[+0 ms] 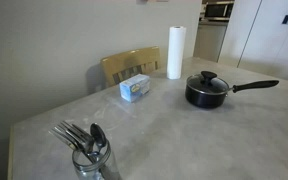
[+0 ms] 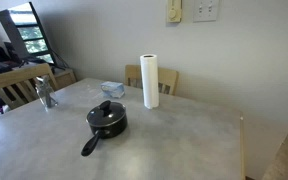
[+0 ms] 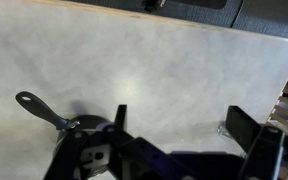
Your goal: Remove the lid from the black pot
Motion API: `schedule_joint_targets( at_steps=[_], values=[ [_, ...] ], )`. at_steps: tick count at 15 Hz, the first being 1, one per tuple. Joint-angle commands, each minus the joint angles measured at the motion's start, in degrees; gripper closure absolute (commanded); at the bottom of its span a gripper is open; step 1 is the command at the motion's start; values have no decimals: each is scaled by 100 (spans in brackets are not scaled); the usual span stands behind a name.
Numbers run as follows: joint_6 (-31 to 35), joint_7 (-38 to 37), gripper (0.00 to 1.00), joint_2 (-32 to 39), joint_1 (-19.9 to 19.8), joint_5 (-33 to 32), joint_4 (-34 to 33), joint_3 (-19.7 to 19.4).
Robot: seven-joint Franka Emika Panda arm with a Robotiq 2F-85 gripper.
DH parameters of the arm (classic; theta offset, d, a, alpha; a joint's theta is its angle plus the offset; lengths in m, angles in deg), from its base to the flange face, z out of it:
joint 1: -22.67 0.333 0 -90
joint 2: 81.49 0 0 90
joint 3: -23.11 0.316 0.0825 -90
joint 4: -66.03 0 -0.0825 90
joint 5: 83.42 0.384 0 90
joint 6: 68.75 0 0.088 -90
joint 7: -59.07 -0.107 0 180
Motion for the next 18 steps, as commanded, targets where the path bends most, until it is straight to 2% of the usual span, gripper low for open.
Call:
schedule_joint_targets(
  at_steps=[1, 6, 8, 9, 10, 12, 15, 18],
  values=[
    [-19, 48, 0, 13, -67, 51, -12, 54],
    [536, 155, 0, 891, 58, -92, -182, 175],
    [889, 220, 0, 1485, 150, -6, -268, 133],
    [1164, 13, 0, 1573, 103, 56, -261, 216],
    [810, 72, 0, 955, 48, 22, -62, 192],
    [1098, 58, 0, 1347, 51, 27, -117, 220],
    [970, 397, 0, 1441, 225, 50, -3, 183],
    [1452, 613, 0, 2023, 317, -30, -49, 223]
  ],
)
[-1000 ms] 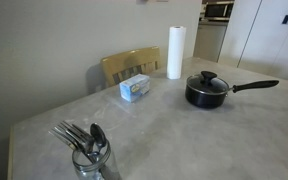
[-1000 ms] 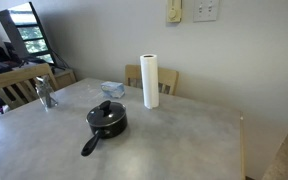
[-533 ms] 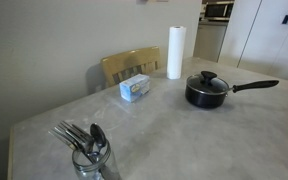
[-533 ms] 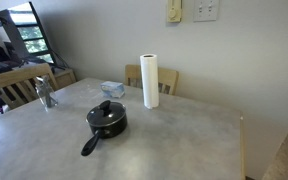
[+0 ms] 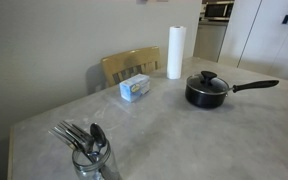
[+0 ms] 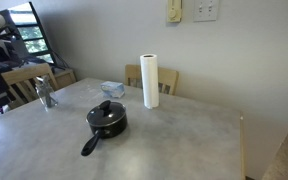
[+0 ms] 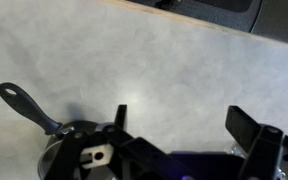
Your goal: Remove the lid from the black pot
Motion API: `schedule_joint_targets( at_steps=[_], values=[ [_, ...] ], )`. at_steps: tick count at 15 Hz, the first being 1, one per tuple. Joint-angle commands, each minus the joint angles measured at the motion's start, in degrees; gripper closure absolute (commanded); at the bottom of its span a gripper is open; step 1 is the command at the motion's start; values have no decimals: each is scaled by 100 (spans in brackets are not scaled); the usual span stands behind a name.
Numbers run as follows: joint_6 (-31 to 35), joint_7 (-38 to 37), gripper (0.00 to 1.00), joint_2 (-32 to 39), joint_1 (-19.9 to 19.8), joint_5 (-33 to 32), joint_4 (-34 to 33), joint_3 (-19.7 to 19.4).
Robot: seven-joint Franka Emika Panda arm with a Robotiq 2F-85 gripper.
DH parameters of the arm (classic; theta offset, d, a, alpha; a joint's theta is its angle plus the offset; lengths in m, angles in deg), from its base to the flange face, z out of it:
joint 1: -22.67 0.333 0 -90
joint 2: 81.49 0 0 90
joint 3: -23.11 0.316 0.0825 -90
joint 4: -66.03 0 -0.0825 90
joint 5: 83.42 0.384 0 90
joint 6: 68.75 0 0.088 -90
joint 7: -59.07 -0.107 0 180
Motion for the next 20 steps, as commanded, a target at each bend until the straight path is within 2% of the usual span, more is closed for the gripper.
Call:
schedule_joint_targets(
  at_steps=[1, 6, 10, 11, 14, 16, 20],
  values=[
    [579, 348, 0, 788, 89, -21, -146, 30],
    [1527, 500, 0, 2139, 33, -1, -1057, -84],
    [1587, 973, 0, 3027, 57, 173, -2183, -132],
    [1581, 740, 0, 2494, -60, 79, -1601, -5],
    [1580, 803, 0, 2935, -96, 76, -2112, 36],
    [1580, 806, 0, 2984, -100, 75, -2143, 41],
    [1783, 1272, 0, 3016, -21, 117, -1887, 140]
  ],
)
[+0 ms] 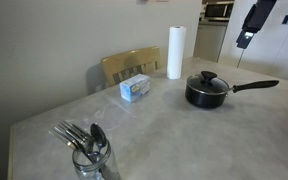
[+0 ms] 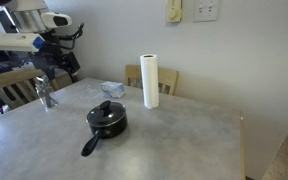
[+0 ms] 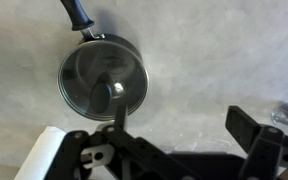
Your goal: Remove the lid from the black pot
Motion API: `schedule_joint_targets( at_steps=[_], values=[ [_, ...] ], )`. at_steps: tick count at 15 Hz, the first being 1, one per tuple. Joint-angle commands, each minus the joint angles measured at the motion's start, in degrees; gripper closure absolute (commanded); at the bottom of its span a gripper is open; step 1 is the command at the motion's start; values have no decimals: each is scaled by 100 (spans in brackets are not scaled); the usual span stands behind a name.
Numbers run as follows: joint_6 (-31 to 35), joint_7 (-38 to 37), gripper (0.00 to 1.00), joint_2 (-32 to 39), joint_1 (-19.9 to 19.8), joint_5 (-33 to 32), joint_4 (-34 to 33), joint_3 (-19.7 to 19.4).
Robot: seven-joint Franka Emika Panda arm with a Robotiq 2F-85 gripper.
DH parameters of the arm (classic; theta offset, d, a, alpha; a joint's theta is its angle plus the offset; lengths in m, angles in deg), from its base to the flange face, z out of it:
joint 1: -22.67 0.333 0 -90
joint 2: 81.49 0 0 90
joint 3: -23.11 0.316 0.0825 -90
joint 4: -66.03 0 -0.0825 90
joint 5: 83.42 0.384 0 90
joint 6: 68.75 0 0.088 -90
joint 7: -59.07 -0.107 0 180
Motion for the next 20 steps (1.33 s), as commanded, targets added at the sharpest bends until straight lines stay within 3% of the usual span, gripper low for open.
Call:
schedule_joint_targets(
  at_steps=[1, 7, 13, 14, 20],
  values=[
    [155, 400, 0, 96, -127, -12, 144, 153],
    [477, 376, 0, 729, -458, -813, -137, 112],
    [545, 969, 0, 1782, -799, 184, -843, 145],
    [548, 644, 0, 1401, -801, -145, -500, 218],
    [587, 965, 0, 1917, -909, 86, -852, 360]
  ],
)
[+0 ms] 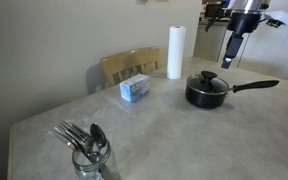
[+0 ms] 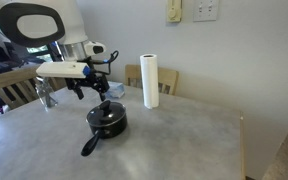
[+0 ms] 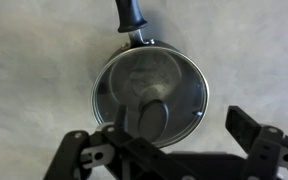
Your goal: Remove the lid from the black pot
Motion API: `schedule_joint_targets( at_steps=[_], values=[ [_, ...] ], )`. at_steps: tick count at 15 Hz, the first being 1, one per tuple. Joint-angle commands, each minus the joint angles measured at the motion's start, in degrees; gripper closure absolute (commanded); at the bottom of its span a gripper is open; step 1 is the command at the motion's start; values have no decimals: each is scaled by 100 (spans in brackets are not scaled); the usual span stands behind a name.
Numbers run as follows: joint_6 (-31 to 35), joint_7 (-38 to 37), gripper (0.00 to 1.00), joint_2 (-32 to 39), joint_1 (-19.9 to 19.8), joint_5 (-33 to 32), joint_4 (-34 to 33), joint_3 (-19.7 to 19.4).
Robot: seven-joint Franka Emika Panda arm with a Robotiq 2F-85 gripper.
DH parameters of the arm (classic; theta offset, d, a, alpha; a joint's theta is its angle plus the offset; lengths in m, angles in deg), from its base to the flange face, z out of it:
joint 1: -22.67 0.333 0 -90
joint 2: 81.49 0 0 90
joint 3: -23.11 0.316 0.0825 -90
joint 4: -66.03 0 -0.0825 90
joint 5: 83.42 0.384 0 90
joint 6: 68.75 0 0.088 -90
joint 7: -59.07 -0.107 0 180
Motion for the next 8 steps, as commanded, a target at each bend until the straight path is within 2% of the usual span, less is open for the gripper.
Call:
schedule_joint_targets(
  at_steps=[1, 5, 8],
  values=[
    [38, 368, 0, 299, -203, 94, -144, 305],
    [22, 508, 0, 876, -217, -374, -472, 454],
    [29, -69, 0, 1368, -136, -1347, -869, 346]
  ],
)
